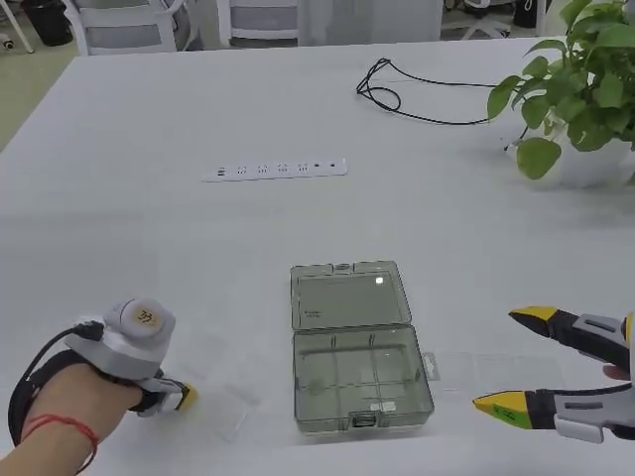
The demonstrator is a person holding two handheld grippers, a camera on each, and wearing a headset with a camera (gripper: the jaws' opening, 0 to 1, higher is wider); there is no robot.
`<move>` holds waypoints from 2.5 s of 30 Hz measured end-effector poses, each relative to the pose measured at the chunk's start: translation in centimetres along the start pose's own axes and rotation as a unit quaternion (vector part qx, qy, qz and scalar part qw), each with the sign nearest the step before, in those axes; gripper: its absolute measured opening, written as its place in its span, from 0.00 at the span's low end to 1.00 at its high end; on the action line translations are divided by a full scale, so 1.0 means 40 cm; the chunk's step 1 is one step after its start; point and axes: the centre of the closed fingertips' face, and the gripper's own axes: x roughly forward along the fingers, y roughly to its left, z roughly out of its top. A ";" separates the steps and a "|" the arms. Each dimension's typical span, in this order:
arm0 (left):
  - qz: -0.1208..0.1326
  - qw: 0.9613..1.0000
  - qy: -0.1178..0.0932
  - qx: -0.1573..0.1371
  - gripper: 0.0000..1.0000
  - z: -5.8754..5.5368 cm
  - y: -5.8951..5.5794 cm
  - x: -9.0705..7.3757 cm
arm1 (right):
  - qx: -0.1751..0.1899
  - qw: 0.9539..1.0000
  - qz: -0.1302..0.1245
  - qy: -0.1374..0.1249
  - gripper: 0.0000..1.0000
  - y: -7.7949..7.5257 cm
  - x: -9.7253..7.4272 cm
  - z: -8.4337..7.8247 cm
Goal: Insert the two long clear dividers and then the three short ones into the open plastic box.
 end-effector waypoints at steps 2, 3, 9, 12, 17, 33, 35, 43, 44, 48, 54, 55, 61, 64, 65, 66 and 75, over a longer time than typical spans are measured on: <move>0.000 1.000 0.000 -0.001 0.32 0.000 0.000 0.000 | -0.001 1.000 0.000 0.000 0.77 0.000 0.000 0.000; 0.000 1.000 0.000 0.000 0.32 0.000 0.000 0.000 | -0.001 1.000 0.001 0.000 0.77 0.000 0.000 0.000; -0.002 1.000 -0.002 0.003 0.32 -0.002 -0.002 -0.001 | -0.001 1.000 0.001 0.000 0.77 0.001 0.001 -0.003; -0.004 1.000 -0.002 0.005 0.32 -0.001 -0.005 -0.001 | -0.001 1.000 0.001 0.001 0.77 0.000 0.000 -0.004; -0.006 1.000 -0.001 0.006 0.31 -0.001 -0.009 -0.002 | -0.002 1.000 0.001 0.002 0.77 0.002 0.000 -0.006; -0.020 1.000 -0.015 -0.005 0.30 0.002 -0.026 -0.012 | -0.003 1.000 0.001 0.003 0.77 0.004 0.001 -0.007; -0.023 1.000 -0.019 -0.008 0.30 0.002 -0.028 -0.014 | -0.003 1.000 0.002 0.004 0.77 0.005 0.002 -0.007; -0.029 0.999 -0.033 -0.026 0.30 0.006 -0.033 -0.029 | -0.003 1.000 0.001 0.004 0.77 0.003 0.002 -0.006; -0.031 0.999 -0.036 -0.027 0.30 0.008 -0.034 -0.029 | -0.002 1.000 0.001 0.003 0.77 0.004 0.002 -0.006; -0.039 0.997 -0.049 -0.039 0.30 0.017 -0.046 -0.047 | -0.002 1.000 0.000 0.003 0.77 0.004 0.000 -0.005; -0.047 0.994 -0.079 -0.058 0.30 0.040 -0.061 -0.072 | -0.003 1.000 -0.001 0.004 0.77 0.010 -0.001 -0.002; -0.048 0.994 -0.083 -0.061 0.30 0.044 -0.063 -0.075 | -0.002 1.000 -0.001 0.003 0.77 0.010 -0.001 -0.001; -0.065 0.988 -0.117 -0.084 0.30 0.072 -0.085 -0.104 | -0.001 1.000 -0.004 -0.003 0.76 0.010 -0.007 0.016; -0.071 0.984 -0.135 -0.092 0.30 0.090 -0.094 -0.115 | 0.001 1.000 -0.006 -0.009 0.75 0.012 -0.009 0.029; -0.074 0.983 -0.141 -0.095 0.30 0.097 -0.098 -0.119 | 0.002 1.000 -0.007 -0.011 0.74 0.014 -0.009 0.034; -0.078 0.981 -0.149 -0.098 0.30 0.105 -0.104 -0.127 | 0.004 1.000 -0.007 -0.017 0.74 0.017 -0.010 0.045; -0.099 0.971 -0.193 -0.102 0.30 0.171 -0.143 -0.173 | 0.012 0.999 -0.009 -0.047 0.63 0.050 -0.003 0.123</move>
